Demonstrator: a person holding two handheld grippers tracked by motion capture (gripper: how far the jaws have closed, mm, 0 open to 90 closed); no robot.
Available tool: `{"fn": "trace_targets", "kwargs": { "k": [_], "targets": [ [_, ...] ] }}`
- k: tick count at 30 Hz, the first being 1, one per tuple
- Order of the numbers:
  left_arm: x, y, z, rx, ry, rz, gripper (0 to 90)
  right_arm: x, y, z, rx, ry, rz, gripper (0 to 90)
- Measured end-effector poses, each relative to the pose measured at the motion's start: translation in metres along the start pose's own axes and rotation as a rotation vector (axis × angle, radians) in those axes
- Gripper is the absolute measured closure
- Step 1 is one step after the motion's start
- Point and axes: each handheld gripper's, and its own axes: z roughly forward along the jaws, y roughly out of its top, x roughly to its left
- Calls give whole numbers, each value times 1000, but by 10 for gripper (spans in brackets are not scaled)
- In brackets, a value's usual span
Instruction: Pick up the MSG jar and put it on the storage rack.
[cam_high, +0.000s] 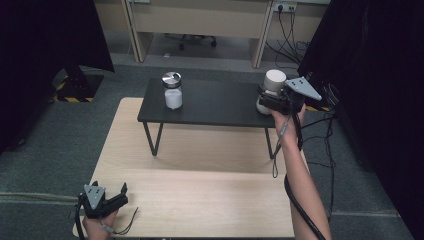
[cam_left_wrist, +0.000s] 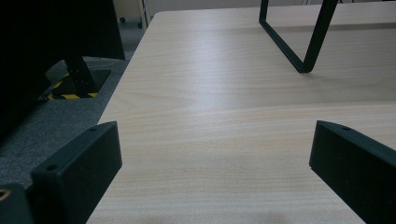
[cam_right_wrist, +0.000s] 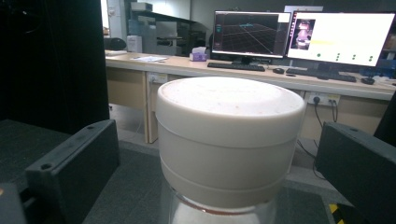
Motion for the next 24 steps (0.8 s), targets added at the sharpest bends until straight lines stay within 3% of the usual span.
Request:
{"fn": "trace_targets", "kwargs": {
  "k": [11, 16, 24],
  "targets": [
    [1, 0, 0, 1, -3, -4, 13, -2, -5, -18, -4, -2, 2, 2],
    [1, 1, 0, 5, -4, -4, 13, -8, -19, -29, -6, 9, 49, 3],
    [2, 1, 1, 9, -7, -8, 13, -10, -36, -45, 25, -10, 36, 3]
  ]
}}
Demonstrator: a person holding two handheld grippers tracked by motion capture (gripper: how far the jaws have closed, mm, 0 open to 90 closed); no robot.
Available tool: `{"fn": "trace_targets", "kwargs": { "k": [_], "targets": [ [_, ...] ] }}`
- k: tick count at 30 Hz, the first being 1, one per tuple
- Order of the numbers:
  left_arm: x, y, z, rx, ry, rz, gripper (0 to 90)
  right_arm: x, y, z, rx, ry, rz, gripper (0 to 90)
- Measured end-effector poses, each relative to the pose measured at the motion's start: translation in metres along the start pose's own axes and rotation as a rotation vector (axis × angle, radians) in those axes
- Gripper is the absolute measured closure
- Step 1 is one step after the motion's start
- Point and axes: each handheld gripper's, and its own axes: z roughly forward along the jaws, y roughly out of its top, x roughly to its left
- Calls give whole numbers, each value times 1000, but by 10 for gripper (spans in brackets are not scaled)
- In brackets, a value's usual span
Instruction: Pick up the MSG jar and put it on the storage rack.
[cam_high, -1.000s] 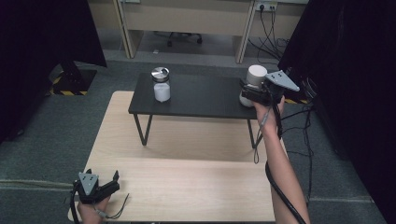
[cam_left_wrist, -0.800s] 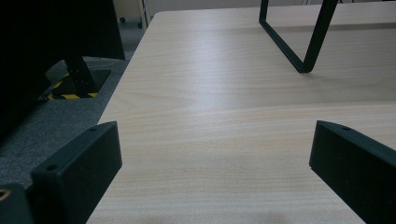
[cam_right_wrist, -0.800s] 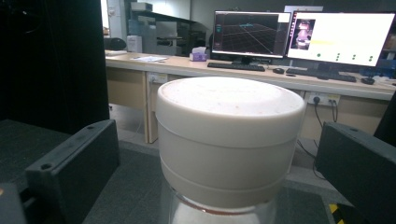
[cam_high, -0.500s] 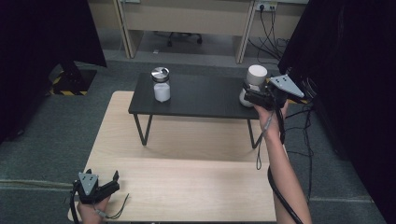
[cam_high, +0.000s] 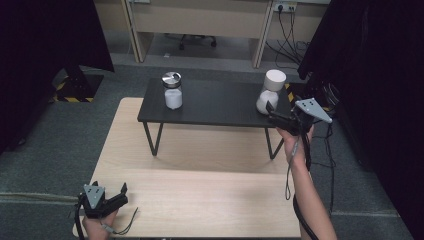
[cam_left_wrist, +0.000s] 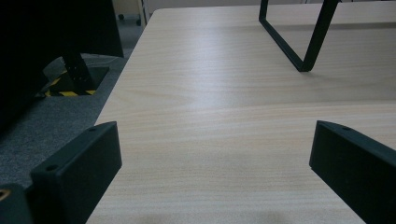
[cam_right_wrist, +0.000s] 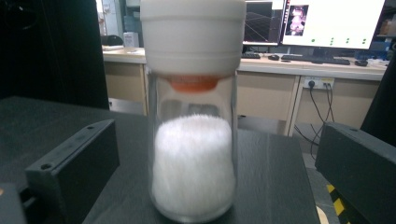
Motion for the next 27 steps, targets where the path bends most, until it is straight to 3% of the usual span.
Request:
{"fn": "trace_targets", "kwargs": {
  "k": [8, 27],
  "targets": [
    [0, 0, 0, -1, 1, 1, 11, 1, -11, -14, 21, -5, -27, 3],
    [-1, 2, 2, 12, 3, 5, 12, -2, -65, -52, 63, -47, 7, 3]
  ]
}}
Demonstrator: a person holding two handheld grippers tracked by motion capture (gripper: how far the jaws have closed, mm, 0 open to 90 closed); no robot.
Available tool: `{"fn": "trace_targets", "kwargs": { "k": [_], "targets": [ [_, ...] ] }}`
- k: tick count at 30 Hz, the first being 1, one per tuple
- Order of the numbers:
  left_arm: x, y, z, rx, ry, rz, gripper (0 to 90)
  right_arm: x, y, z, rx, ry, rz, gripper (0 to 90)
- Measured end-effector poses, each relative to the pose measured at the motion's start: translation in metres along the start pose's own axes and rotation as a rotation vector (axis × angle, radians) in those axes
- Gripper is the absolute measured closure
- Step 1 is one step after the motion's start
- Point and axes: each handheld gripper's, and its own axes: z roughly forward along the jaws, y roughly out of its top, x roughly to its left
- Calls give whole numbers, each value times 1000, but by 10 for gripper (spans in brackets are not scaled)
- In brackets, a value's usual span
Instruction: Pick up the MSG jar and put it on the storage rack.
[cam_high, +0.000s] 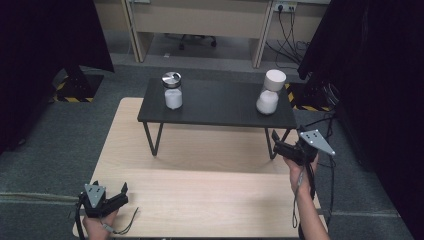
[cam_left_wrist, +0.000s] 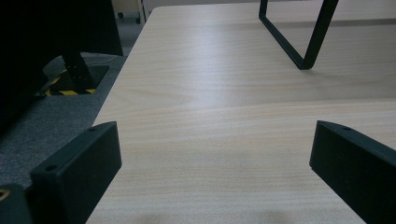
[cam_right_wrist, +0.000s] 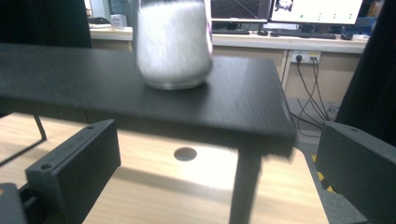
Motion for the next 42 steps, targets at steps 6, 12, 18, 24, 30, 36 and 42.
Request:
{"fn": "trace_targets", "kwargs": {
  "k": [6, 12, 18, 24, 30, 36, 42],
  "targets": [
    [-1, 0, 0, 2, 3, 1, 12, -1, -27, -17, -4, -24, 53, 3],
    [-1, 1, 1, 6, 4, 1, 12, -3, -54, -30, 28, -57, 89, 3],
    [-2, 1, 1, 5, 7, 2, 13, -7, -76, -39, 70, -63, 133, 3],
    [-2, 1, 1, 8, 10, 4, 13, -7, -95, -46, 105, -79, 134, 3],
    [-2, 3, 1, 16, 11, 3, 14, -3, -111, -55, 128, -91, 114, 3],
    [-3, 3, 1, 17, 13, 4, 14, 0, -125, -66, 113, -95, 164, 3],
    [-3, 2, 1, 15, 13, 11, 14, 5, -136, -76, 90, -108, 168, 2]
  ]
}}
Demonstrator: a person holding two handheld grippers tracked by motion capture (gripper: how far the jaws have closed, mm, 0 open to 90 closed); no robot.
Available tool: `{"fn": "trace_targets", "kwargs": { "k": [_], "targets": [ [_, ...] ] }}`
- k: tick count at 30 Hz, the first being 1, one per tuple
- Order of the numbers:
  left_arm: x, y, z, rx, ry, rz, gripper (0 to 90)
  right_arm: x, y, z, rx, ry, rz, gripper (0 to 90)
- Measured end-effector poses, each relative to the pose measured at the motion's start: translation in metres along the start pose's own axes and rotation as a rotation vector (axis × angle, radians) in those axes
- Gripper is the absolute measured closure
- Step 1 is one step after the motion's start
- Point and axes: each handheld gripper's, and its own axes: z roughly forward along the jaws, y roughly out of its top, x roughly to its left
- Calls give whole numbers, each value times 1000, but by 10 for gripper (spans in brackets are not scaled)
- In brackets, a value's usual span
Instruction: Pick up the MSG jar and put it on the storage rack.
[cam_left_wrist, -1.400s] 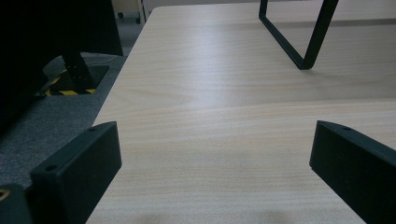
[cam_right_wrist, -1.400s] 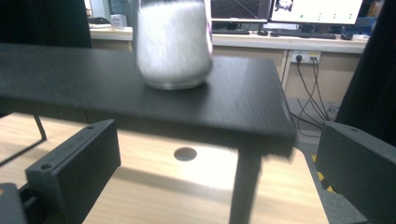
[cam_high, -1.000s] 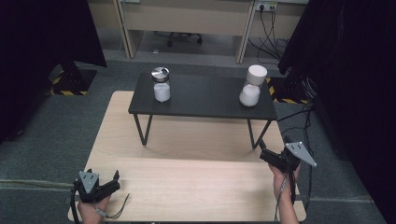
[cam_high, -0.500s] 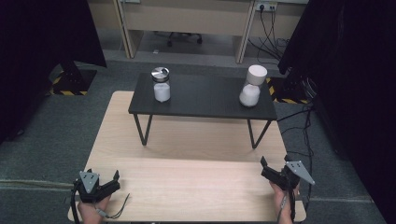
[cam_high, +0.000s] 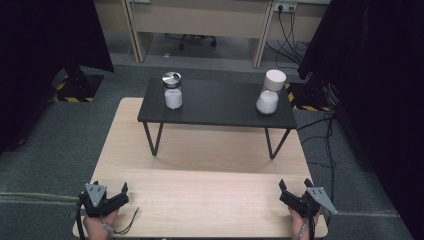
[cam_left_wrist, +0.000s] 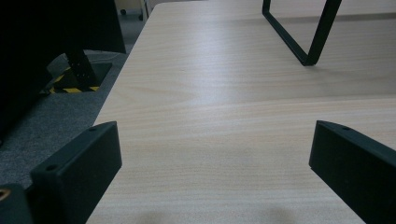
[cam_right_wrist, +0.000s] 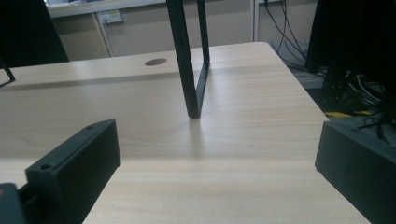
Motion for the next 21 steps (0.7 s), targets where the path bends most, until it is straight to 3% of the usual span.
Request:
{"fn": "trace_targets", "kwargs": {
  "k": [9, 21],
  "targets": [
    [-1, 1, 0, 4, 4, -2, 14, 1, -12, -6, -28, -29, -7, 3],
    [-1, 1, 0, 4, 1, 5, 14, 1, -22, -10, -61, -23, -41, 3]
  ]
}}
